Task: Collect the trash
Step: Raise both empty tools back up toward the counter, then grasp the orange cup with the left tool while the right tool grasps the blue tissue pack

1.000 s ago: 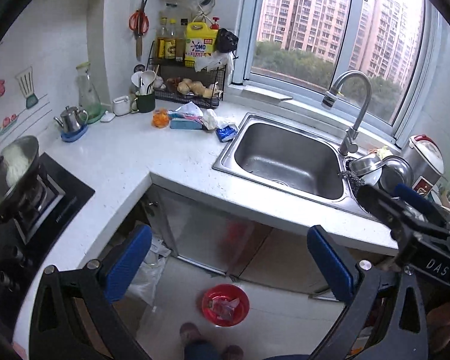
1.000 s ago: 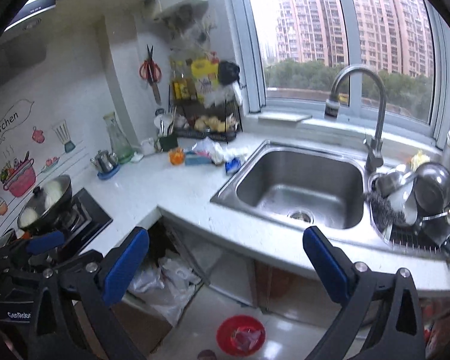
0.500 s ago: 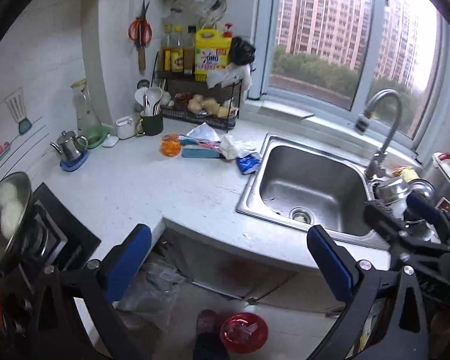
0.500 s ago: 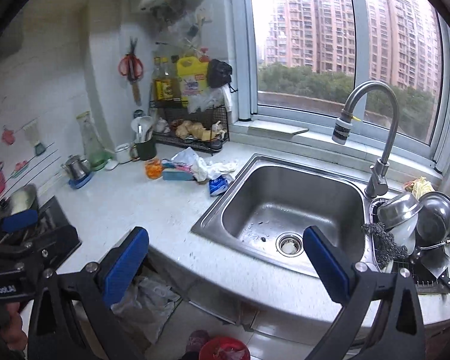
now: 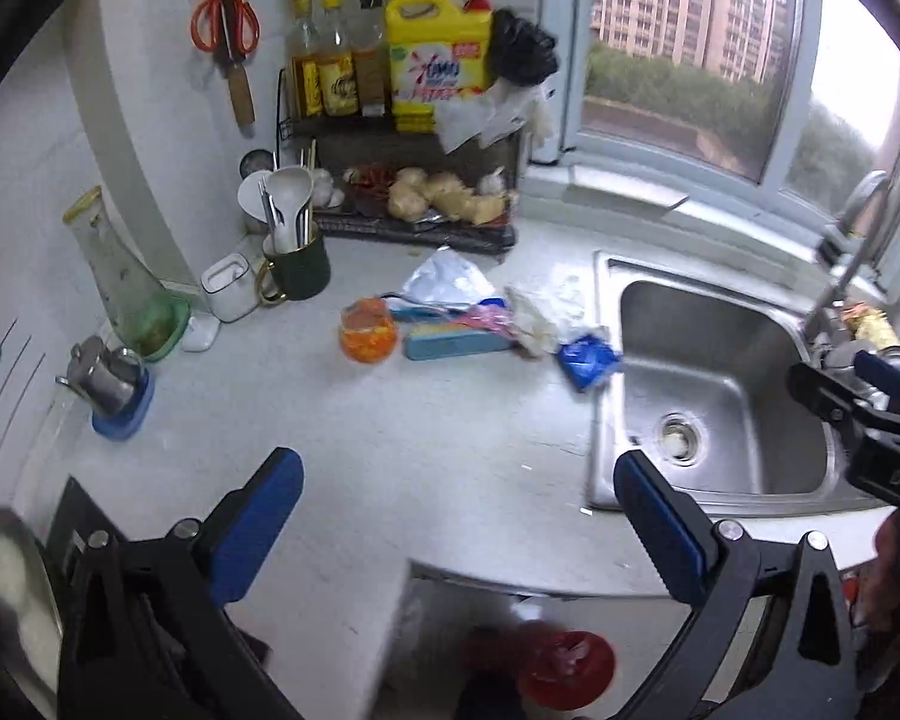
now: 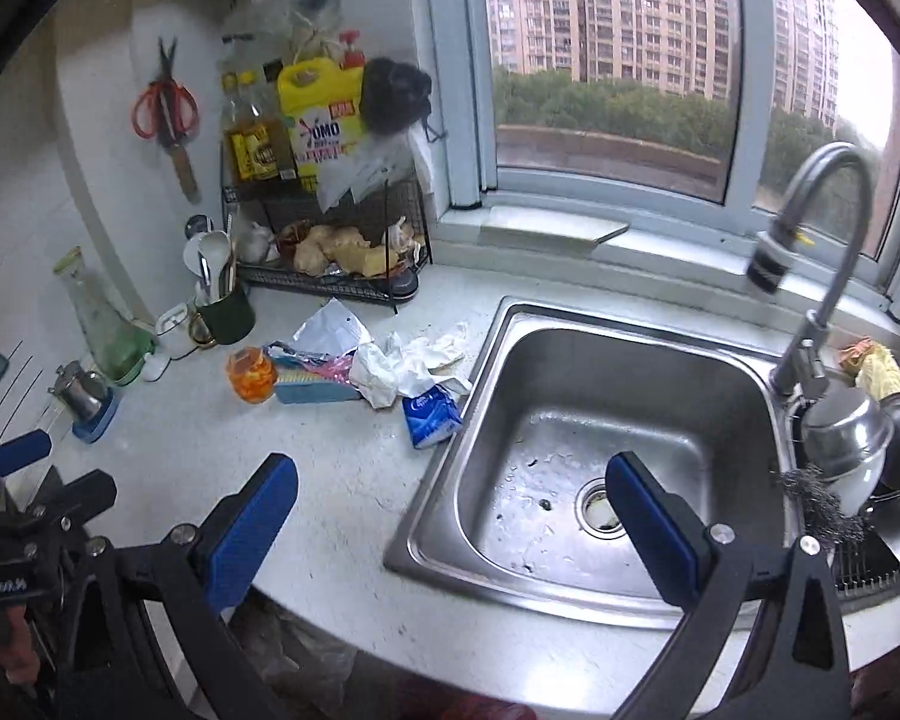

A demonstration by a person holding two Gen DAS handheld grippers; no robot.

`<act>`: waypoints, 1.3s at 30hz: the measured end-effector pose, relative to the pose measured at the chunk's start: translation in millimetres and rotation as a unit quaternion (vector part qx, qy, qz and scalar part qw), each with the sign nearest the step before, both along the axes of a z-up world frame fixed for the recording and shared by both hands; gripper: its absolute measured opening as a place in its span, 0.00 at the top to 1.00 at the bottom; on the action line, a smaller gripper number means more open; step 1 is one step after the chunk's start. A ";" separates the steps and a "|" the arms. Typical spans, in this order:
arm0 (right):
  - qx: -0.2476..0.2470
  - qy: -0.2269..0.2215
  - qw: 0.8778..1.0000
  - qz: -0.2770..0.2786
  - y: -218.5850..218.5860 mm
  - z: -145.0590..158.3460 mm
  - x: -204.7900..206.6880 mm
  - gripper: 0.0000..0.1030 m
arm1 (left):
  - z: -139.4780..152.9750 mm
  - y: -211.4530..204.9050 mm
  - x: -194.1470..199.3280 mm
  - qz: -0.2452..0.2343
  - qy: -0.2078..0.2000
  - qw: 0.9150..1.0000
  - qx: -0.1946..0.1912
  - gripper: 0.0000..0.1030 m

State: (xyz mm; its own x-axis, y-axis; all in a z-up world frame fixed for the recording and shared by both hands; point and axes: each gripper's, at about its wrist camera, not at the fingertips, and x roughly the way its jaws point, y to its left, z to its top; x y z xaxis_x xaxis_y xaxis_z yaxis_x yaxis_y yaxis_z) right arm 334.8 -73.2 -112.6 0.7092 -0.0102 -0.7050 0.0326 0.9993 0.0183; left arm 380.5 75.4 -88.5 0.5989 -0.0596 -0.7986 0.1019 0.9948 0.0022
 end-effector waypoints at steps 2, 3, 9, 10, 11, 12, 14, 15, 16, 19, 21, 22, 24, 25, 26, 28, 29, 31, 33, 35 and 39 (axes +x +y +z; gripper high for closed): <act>0.005 0.014 1.000 -0.004 2.0 -5.5 19.6 0.00 | -6.1 10.6 20.5 -0.002 0.013 1.000 -0.002 0.00; 0.007 0.019 1.000 -0.006 2.2 -8.1 25.8 0.00 | -10.4 15.0 32.2 -0.004 0.020 1.000 -0.004 0.00; 0.028 0.070 0.997 -0.023 0.0 -37.5 80.5 0.00 | -42.2 39.5 94.1 -0.001 0.060 0.998 -0.012 0.00; 0.028 0.078 0.996 -0.027 0.0 -44.0 91.3 0.00 | -48.5 43.1 104.0 -0.001 0.069 0.997 -0.016 0.00; 0.027 0.084 0.996 -0.029 0.9 -47.8 97.9 0.00 | -56.0 46.8 113.9 0.001 0.079 0.997 -0.016 0.00; 0.028 0.096 0.994 -0.032 -0.3 -55.1 106.7 0.01 | -61.0 49.9 122.0 0.003 0.085 0.996 -0.017 0.00; 0.034 0.113 0.992 -0.033 -1.9 -65.5 119.7 0.06 | -73.3 57.2 139.6 0.009 0.099 0.995 -0.019 0.00; 0.035 0.122 0.991 -0.034 -2.5 -70.9 125.7 0.07 | -80.0 60.9 148.5 0.011 0.106 0.994 -0.024 0.00; 0.036 0.130 0.990 -0.034 -2.3 -75.8 130.5 0.07 | -86.7 64.6 157.3 0.014 0.115 0.993 -0.028 0.00; 0.048 0.154 0.986 -0.034 -3.0 -91.7 143.7 0.08 | -101.6 71.5 176.9 0.020 0.128 0.991 -0.029 0.00; 0.057 0.172 0.983 -0.035 -3.3 -102.6 151.8 0.12 | -109.0 74.4 189.6 0.023 0.128 0.991 -0.021 0.00; 0.058 0.181 0.981 -0.036 -2.8 -107.6 156.2 0.16 | -110.9 75.4 193.5 0.022 0.127 0.992 -0.018 0.00; 0.055 0.195 0.979 -0.037 -2.7 -118.1 163.9 0.17 | -116.3 73.6 203.4 0.006 0.128 0.992 -0.018 0.00; 0.059 0.200 0.977 -0.038 -3.6 -122.4 166.5 0.18 | -118.8 72.0 207.0 -0.002 0.129 0.992 -0.016 0.00; 0.066 0.207 0.975 -0.040 -5.1 -128.0 169.8 0.18 | -122.1 70.5 211.3 -0.009 0.131 0.991 -0.013 0.00; 0.068 0.215 0.973 -0.043 -5.9 -135.5 174.4 0.18 | -130.2 67.2 221.6 -0.033 0.137 0.990 -0.007 0.00; 0.065 0.218 0.973 -0.046 -6.3 -139.1 177.0 0.18 | -134.2 66.4 226.3 -0.042 0.141 0.989 -0.004 0.00; 0.066 0.221 0.972 -0.049 -8.1 -142.3 179.6 0.18 | -142.3 66.6 236.7 -0.055 0.150 0.987 -0.003 0.06; 0.066 0.224 0.971 -0.054 -9.7 -144.7 181.6 0.18 | -149.8 67.1 246.5 -0.063 0.162 0.985 -0.006 0.15; 0.069 0.228 0.969 -0.059 -11.1 -148.2 183.3 0.18 | -158.2 64.2 255.4 -0.072 0.177 0.982 0.008 0.19; 0.060 0.237 0.967 -0.069 -12.8 -155.9 188.0 0.18 | -164.8 54.7 262.4 -0.096 0.177 0.979 0.027 0.28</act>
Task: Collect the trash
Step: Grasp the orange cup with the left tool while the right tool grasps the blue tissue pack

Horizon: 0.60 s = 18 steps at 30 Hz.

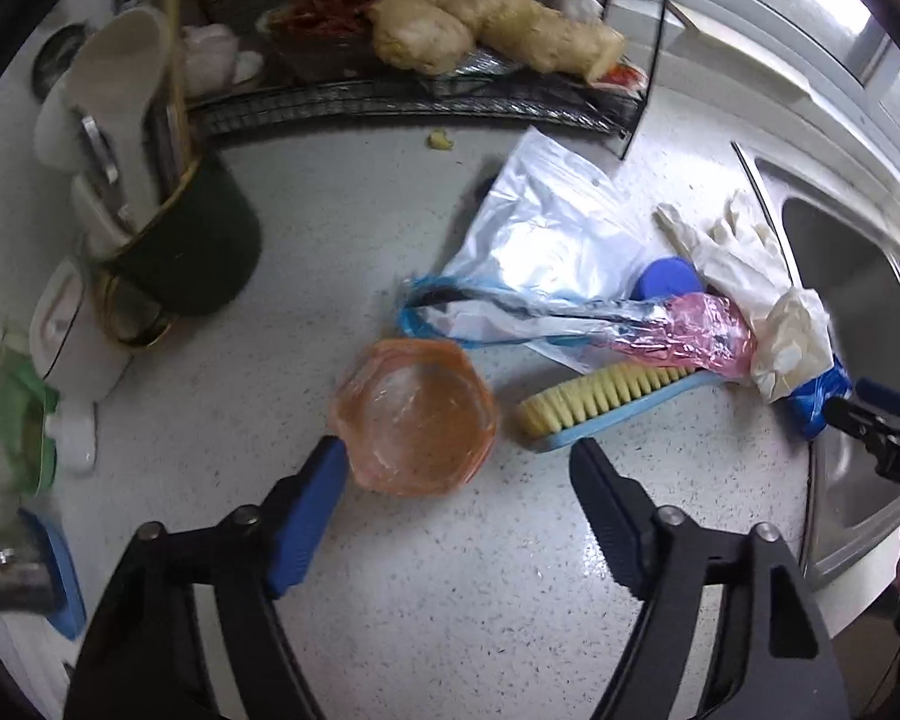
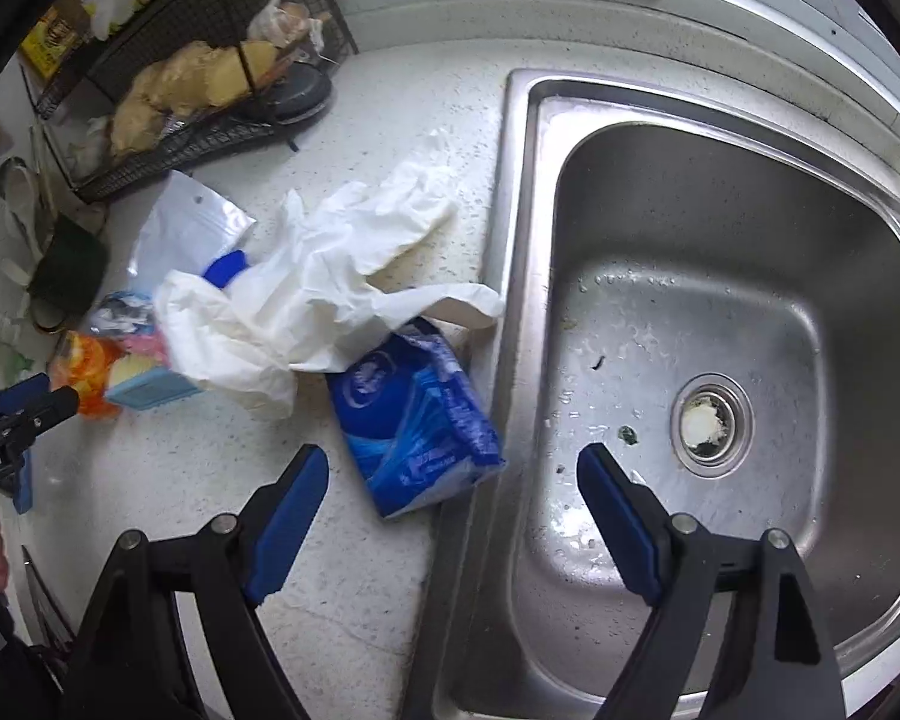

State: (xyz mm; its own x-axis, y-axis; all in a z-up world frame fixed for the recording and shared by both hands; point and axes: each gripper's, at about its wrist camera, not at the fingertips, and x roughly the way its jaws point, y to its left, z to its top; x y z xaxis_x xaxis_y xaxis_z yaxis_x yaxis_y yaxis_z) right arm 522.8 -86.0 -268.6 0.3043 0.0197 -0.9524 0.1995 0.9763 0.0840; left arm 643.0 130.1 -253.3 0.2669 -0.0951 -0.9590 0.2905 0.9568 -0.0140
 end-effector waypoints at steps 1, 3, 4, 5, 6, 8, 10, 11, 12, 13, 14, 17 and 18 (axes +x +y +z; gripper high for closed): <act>-0.006 0.001 1.000 0.000 -0.5 -1.3 0.7 0.18 | -0.3 -2.8 1.3 -0.006 -0.003 1.000 0.003 0.29; 0.000 0.003 1.000 0.002 0.3 -5.9 2.6 0.19 | -3.6 -5.9 6.0 -0.012 0.000 1.000 0.009 0.33; 0.006 0.003 1.000 0.001 -0.1 -7.1 3.5 0.20 | -5.9 -6.2 8.1 -0.011 0.002 1.000 0.012 0.38; 0.011 0.005 1.000 0.001 0.2 -9.0 5.0 0.22 | -8.3 -6.0 10.3 -0.011 0.004 1.000 0.016 0.41; 0.011 0.006 1.000 0.001 0.7 -9.9 6.4 0.22 | -11.1 -5.2 13.2 -0.011 0.012 1.000 0.015 0.48; 0.011 0.006 1.000 0.001 1.0 -11.7 7.8 0.23 | -13.8 -2.6 15.2 -0.010 0.018 1.000 0.006 0.49; 0.020 0.007 1.000 -0.001 0.5 -13.8 8.9 0.26 | -16.2 -1.4 17.2 -0.012 0.021 1.000 0.002 0.50; 0.024 0.011 1.000 -0.004 -0.4 -15.3 10.0 0.32 | -17.4 -1.6 17.6 -0.015 0.022 1.000 0.003 0.50; 0.024 0.014 1.000 -0.005 -0.5 -15.7 10.6 0.34 | -17.8 -1.9 16.5 -0.018 0.021 1.000 0.004 0.50; 0.023 0.017 1.000 -0.005 -0.7 -17.2 11.2 0.36 | -18.3 -2.6 16.3 -0.021 0.020 1.000 0.005 0.51; 0.022 0.019 1.000 -0.006 -0.8 -18.3 12.6 0.40 | -18.3 -2.9 16.3 -0.023 0.020 1.000 0.005 0.52; 0.023 0.019 1.000 -0.004 -0.8 -21.8 14.9 0.54 | -18.1 -2.7 16.9 -0.019 0.021 1.000 -0.001 0.55; 0.027 0.018 0.999 -0.004 -0.6 -22.1 14.8 0.56 | -18.0 -2.0 16.6 -0.018 0.021 1.000 -0.004 0.56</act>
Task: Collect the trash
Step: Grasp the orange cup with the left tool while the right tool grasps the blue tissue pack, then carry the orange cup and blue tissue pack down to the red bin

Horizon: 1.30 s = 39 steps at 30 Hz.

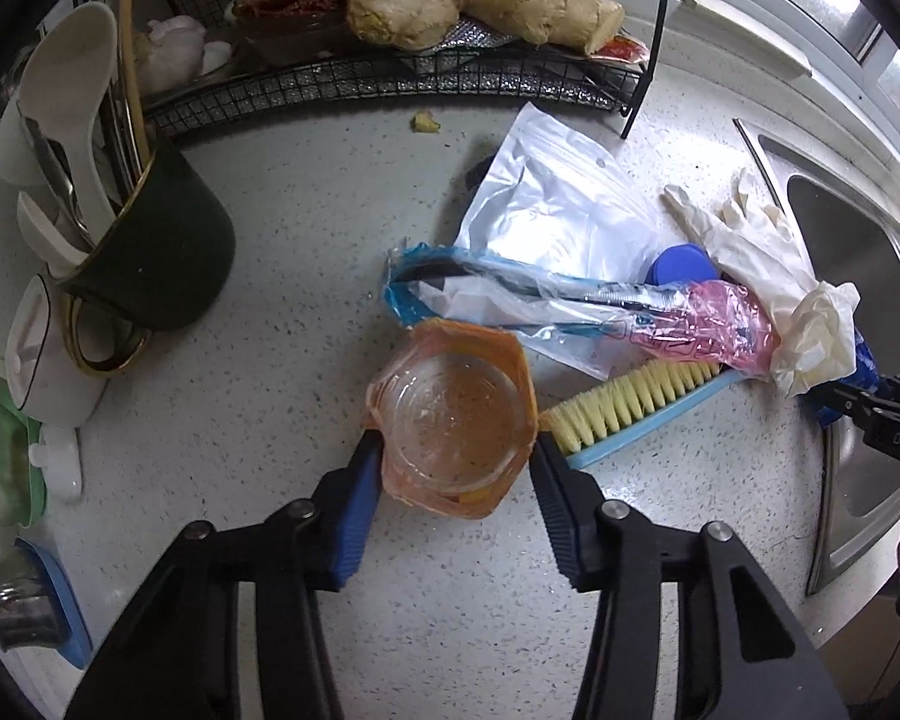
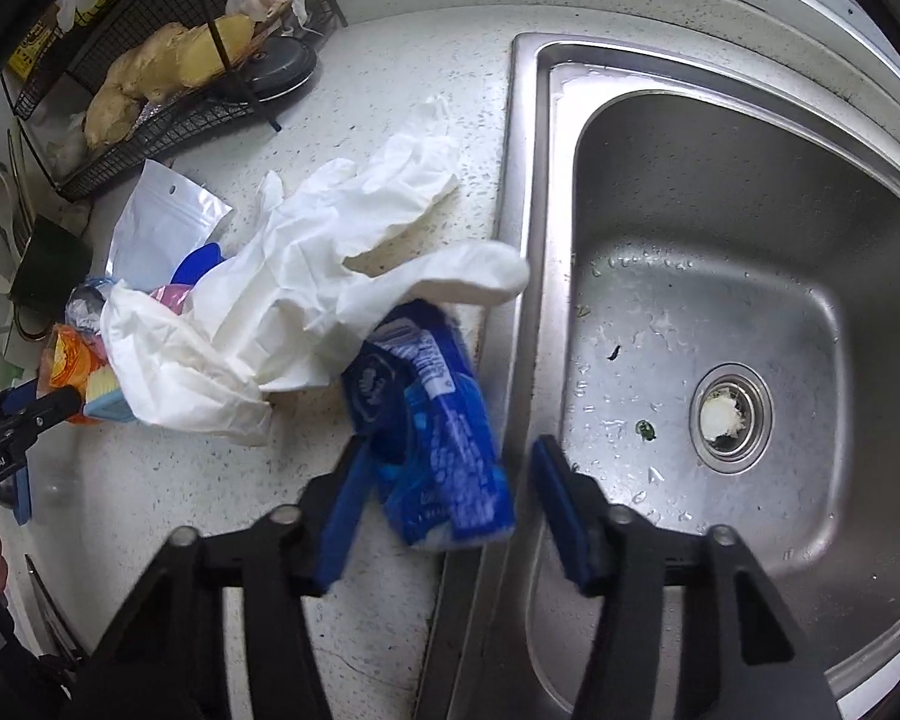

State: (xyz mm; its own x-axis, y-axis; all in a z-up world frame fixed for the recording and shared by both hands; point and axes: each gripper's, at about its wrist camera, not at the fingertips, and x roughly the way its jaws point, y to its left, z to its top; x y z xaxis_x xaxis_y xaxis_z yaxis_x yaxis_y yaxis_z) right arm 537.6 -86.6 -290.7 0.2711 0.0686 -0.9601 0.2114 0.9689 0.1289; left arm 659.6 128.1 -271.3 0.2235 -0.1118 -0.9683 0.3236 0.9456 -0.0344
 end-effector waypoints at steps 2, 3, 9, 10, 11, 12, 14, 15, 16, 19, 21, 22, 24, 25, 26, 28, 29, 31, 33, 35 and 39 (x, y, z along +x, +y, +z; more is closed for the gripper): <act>-0.007 -0.008 1.000 -0.005 1.1 1.5 -1.3 0.65 | -0.1 1.6 -2.7 0.001 -0.002 1.000 -0.002 0.57; -0.013 -0.011 1.000 -0.005 1.1 3.0 -2.4 0.69 | 0.1 2.3 -5.0 0.002 -0.004 1.000 -0.001 0.57; -0.027 -0.031 0.999 0.007 4.2 13.9 -8.0 0.81 | 7.2 8.1 -17.8 0.020 -0.013 1.000 -0.003 0.57; -0.030 -0.033 0.999 0.011 6.5 15.4 -9.4 0.81 | 9.5 8.5 -20.1 0.024 -0.015 1.000 -0.003 0.57; -0.031 -0.035 0.999 0.014 9.5 16.7 -11.0 0.81 | 12.2 9.2 -23.2 0.028 -0.017 0.999 -0.003 0.57; -0.030 -0.036 0.999 0.017 10.9 17.7 -12.8 0.81 | 14.3 8.7 -24.8 0.030 -0.019 0.999 -0.003 0.57; -0.031 -0.039 0.999 0.022 14.4 21.1 -18.1 0.81 | 19.7 9.8 -32.1 0.032 -0.021 0.999 -0.006 0.57; -0.031 -0.042 0.998 0.025 16.5 23.0 -20.2 0.82 | 22.8 9.9 -36.9 0.029 -0.023 0.999 -0.004 0.57; -0.032 -0.045 0.998 0.027 17.5 24.7 -22.0 0.82 | 25.9 9.9 -41.4 0.028 -0.028 0.999 0.000 0.57; -0.032 -0.050 0.998 0.032 19.6 31.2 -28.0 0.82 | 34.4 9.5 -54.2 0.028 -0.034 0.999 0.000 0.57; -0.031 -0.052 0.998 0.034 19.9 34.7 -31.0 0.82 | 42.4 11.4 -65.2 0.028 -0.038 0.999 -0.002 0.57; -0.031 -0.053 0.998 0.035 20.3 37.1 -32.8 0.82 | 46.2 10.9 -70.7 0.026 -0.040 0.999 -0.005 0.57; -0.029 -0.059 0.997 0.038 22.0 44.4 -36.2 0.82 | 54.4 8.8 -79.4 0.022 -0.050 0.998 -0.012 0.57; -0.028 -0.061 0.997 0.040 22.7 47.0 -38.2 0.82 | 58.9 6.3 -84.9 0.021 -0.054 0.998 -0.014 0.57; -0.026 -0.065 0.997 0.043 22.5 50.2 -40.0 0.82 | 64.0 3.6 -90.7 0.021 -0.057 0.998 -0.016 0.57; -0.021 -0.072 0.996 0.049 24.8 55.7 -46.9 0.82 | 72.1 -3.7 -100.2 0.020 -0.060 0.998 -0.021 0.57; -0.019 -0.077 0.995 0.053 26.6 59.9 -52.5 0.82 | 76.0 -7.8 -105.8 0.018 -0.063 0.998 -0.023 0.57; -0.016 -0.084 0.995 0.060 28.4 66.8 -60.2 0.82 | 82.5 -16.0 -117.0 0.013 -0.066 0.997 -0.025 0.57; -0.014 -0.094 0.994 0.060 27.0 75.7 -72.2 0.82 | 90.2 -25.8 -129.7 0.007 -0.072 0.997 -0.027 0.57; -0.012 -0.098 0.994 0.056 22.9 82.5 -83.6 0.82 | 98.6 -35.5 -143.4 -0.002 -0.081 0.996 -0.033 0.57; -0.010 -0.112 0.992 0.049 9.5 100.4 -116.5 0.82 | 118.0 -55.8 -182.4 -0.008 -0.092 0.995 -0.043 0.57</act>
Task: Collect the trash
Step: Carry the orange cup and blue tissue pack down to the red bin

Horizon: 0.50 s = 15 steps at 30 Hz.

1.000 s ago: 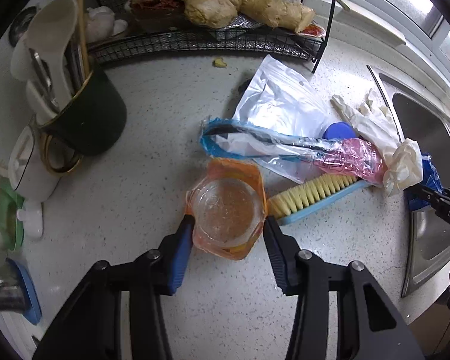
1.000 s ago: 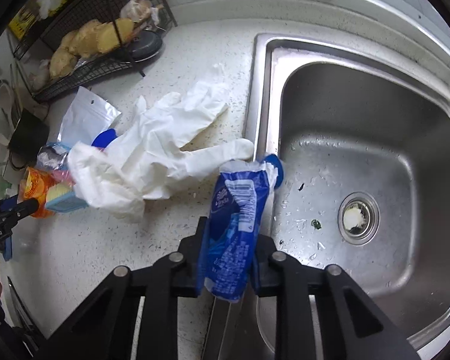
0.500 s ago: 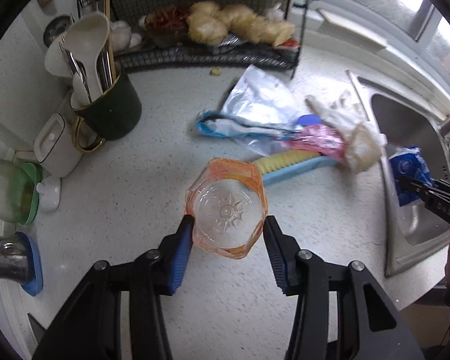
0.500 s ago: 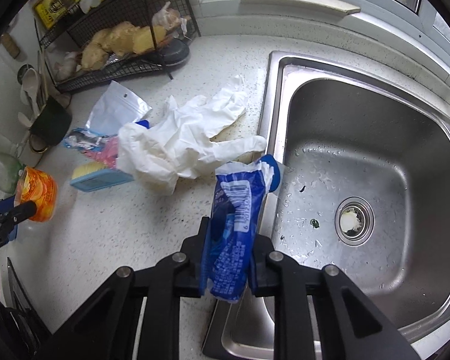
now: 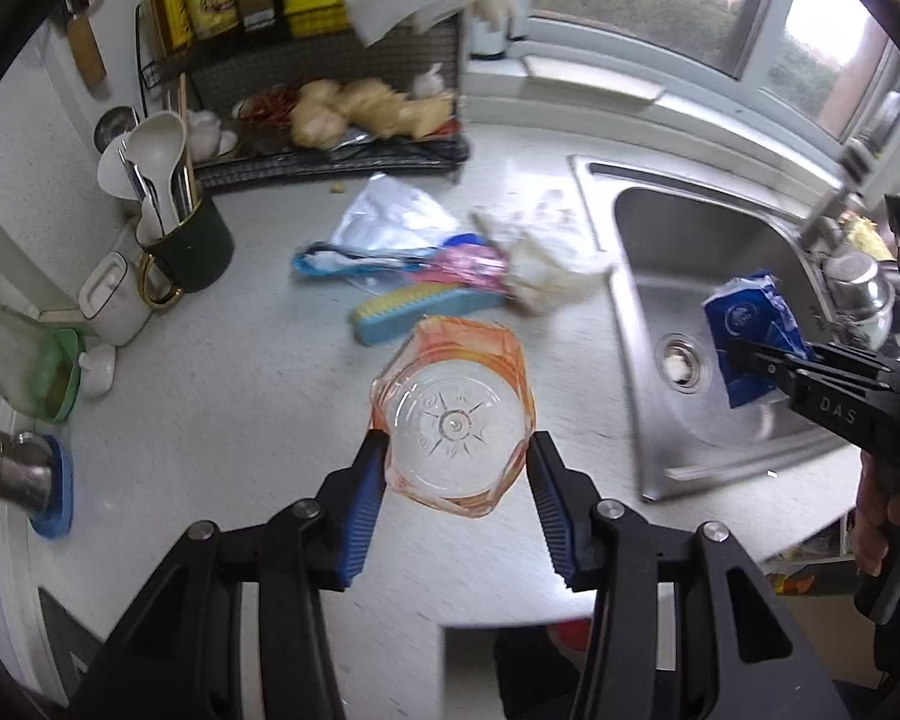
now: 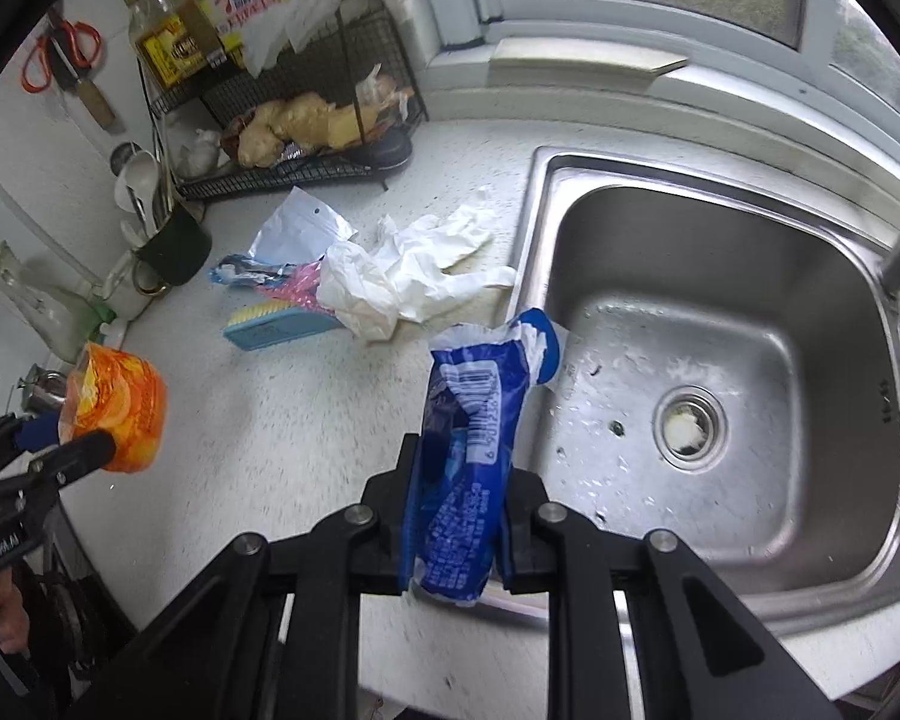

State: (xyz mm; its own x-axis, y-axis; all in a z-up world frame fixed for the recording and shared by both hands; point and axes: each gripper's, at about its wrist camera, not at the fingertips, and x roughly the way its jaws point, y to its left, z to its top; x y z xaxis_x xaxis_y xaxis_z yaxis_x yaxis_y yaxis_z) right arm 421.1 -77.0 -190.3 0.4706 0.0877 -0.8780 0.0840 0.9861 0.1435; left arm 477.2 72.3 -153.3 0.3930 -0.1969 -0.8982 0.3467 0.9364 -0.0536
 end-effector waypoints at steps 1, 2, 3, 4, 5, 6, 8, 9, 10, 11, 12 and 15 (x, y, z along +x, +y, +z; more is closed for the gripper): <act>0.001 -0.005 1.000 -0.002 -4.0 4.9 -9.7 0.82 | 4.4 -5.9 -11.8 0.000 -0.002 1.000 0.000 0.57; 0.002 -0.009 1.000 -0.003 -6.9 9.3 -19.2 0.82 | 7.4 -9.8 -20.2 0.001 -0.005 1.000 0.000 0.57; 0.002 -0.011 1.000 -0.005 -10.5 13.6 -29.6 0.82 | 12.3 -15.8 -33.5 0.002 -0.008 1.000 -0.001 0.57; 0.002 -0.012 1.000 -0.008 -13.2 16.7 -38.8 0.82 | 15.7 -19.7 -42.8 0.002 -0.011 1.000 -0.003 0.57; 0.004 -0.014 1.000 -0.008 -16.7 21.1 -49.7 0.82 | 19.3 -23.8 -52.3 0.004 -0.015 1.000 -0.004 0.57; 0.006 -0.017 1.000 -0.007 -19.6 24.8 -60.1 0.82 | 23.6 -28.7 -63.3 0.005 -0.019 1.000 -0.005 0.57; 0.007 -0.028 1.000 0.001 -24.3 33.7 -85.5 0.82 | 31.6 -37.8 -84.8 0.008 -0.029 1.000 -0.006 0.57; 0.006 -0.032 0.999 0.004 -26.8 36.5 -95.6 0.82 | 35.8 -43.5 -96.0 0.009 -0.033 0.999 -0.007 0.57; 0.005 -0.035 0.999 0.006 -28.9 38.8 -104.8 0.82 | 39.8 -49.9 -108.2 0.009 -0.037 0.999 -0.008 0.57; 0.004 -0.039 0.999 0.008 -32.6 41.2 -115.3 0.82 | 43.1 -55.7 -118.7 0.008 -0.042 0.999 -0.009 0.57; 0.004 -0.041 0.999 0.008 -36.8 42.9 -126.6 0.82 | 45.6 -61.6 -128.2 0.008 -0.046 0.999 -0.007 0.57; 0.004 -0.049 0.999 0.009 -47.0 45.8 -157.4 0.82 | 51.9 -79.9 -162.3 0.010 -0.056 0.998 -0.009 0.57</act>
